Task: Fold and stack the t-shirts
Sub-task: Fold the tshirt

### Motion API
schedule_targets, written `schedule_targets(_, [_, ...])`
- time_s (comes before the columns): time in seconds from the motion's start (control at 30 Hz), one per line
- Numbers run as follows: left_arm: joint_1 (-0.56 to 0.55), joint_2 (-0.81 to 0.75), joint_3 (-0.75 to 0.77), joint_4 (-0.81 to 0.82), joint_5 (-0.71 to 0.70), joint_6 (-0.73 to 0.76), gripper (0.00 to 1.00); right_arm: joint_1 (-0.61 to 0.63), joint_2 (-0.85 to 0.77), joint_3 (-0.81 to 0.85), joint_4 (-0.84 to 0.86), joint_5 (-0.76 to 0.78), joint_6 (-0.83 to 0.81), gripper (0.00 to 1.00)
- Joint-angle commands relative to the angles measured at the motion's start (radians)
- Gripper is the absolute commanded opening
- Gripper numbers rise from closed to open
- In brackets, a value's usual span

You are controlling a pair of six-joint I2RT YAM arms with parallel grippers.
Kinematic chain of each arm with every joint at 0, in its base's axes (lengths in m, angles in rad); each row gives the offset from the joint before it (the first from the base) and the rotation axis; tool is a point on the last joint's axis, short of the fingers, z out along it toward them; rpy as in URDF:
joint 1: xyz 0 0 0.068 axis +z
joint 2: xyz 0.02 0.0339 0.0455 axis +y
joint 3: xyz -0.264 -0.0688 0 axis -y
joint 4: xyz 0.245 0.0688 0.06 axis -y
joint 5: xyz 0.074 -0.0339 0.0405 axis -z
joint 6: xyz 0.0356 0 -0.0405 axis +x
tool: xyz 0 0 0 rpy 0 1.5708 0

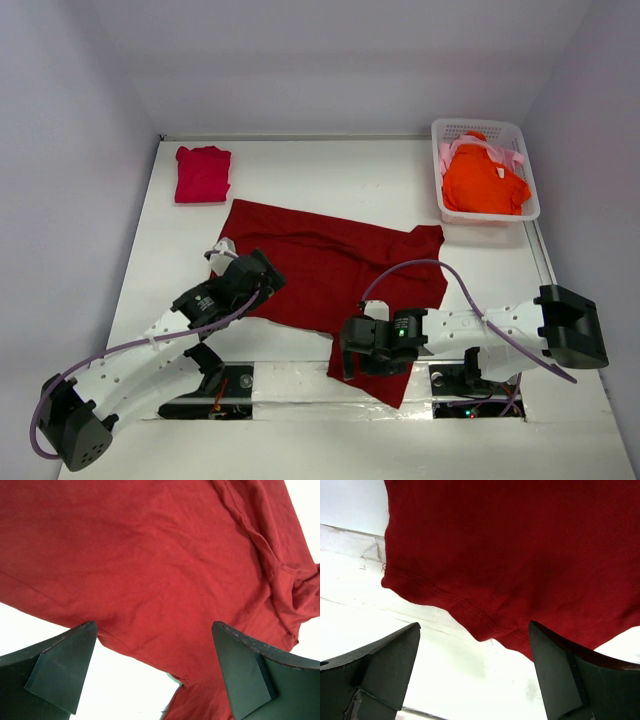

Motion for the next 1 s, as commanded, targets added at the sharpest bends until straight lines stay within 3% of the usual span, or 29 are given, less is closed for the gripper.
schedule_targets(0.0, [-0.004, 0.013, -0.002, 0.065, 0.01, -0.006, 0.99, 0.007, -0.028, 0.025, -0.007, 0.036, 0.002, 0.93])
schedule_targets(0.07, [-0.004, 0.044, -0.048, 0.172, 0.08, -0.004, 0.99, 0.007, -0.031, 0.024, -0.007, 0.038, 0.008, 0.93])
schedule_targets(0.23, [-0.004, 0.112, -0.063, 0.228, 0.102, -0.116, 0.99, 0.007, -0.034, 0.042, -0.037, 0.052, 0.017, 0.93])
schedule_targets(0.4, [-0.004, 0.052, -0.052, 0.318, -0.01, 0.063, 0.99, 0.007, -0.058, 0.051, -0.05, 0.064, 0.034, 0.93])
schedule_targets(0.6, [0.077, 0.009, 0.012, 0.032, -0.177, 0.017, 0.99, 0.007, -0.075, 0.064, -0.082, 0.075, 0.054, 0.93])
schedule_targets(0.7, [0.184, 0.012, 0.015, -0.013, -0.151, 0.057, 0.99, 0.007, -0.064, 0.076, -0.083, 0.078, 0.045, 0.92])
schedule_targets(0.77, [0.319, -0.012, -0.025, 0.033, -0.061, 0.111, 0.99, 0.007, -0.054, 0.094, -0.099, 0.082, 0.044, 0.92])
schedule_targets(0.97, [0.479, -0.079, -0.069, 0.062, 0.039, 0.12, 0.99, 0.007, -0.055, 0.105, -0.108, 0.087, 0.056, 0.92])
